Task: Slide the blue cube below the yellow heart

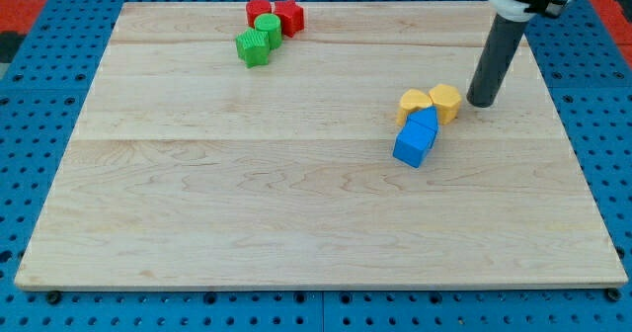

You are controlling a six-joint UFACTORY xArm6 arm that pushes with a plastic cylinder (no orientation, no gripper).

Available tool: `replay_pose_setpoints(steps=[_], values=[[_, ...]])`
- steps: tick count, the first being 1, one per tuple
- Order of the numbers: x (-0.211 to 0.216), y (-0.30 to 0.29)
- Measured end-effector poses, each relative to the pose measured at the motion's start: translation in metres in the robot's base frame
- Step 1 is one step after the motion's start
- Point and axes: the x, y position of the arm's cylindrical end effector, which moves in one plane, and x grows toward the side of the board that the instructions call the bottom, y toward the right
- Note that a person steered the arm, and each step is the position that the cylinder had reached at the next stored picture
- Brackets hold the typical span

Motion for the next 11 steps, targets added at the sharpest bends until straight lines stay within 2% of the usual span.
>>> replay_pose_setpoints(steps=[1, 3, 4, 6, 8, 9, 10, 11], values=[[-0.001, -0.038], [-0.007, 0.041], [0.038, 0.051], [0.077, -0.007], [0.073, -0.088], [0.093, -0.078], [0.102, -0.098], [0.102, -0.152]])
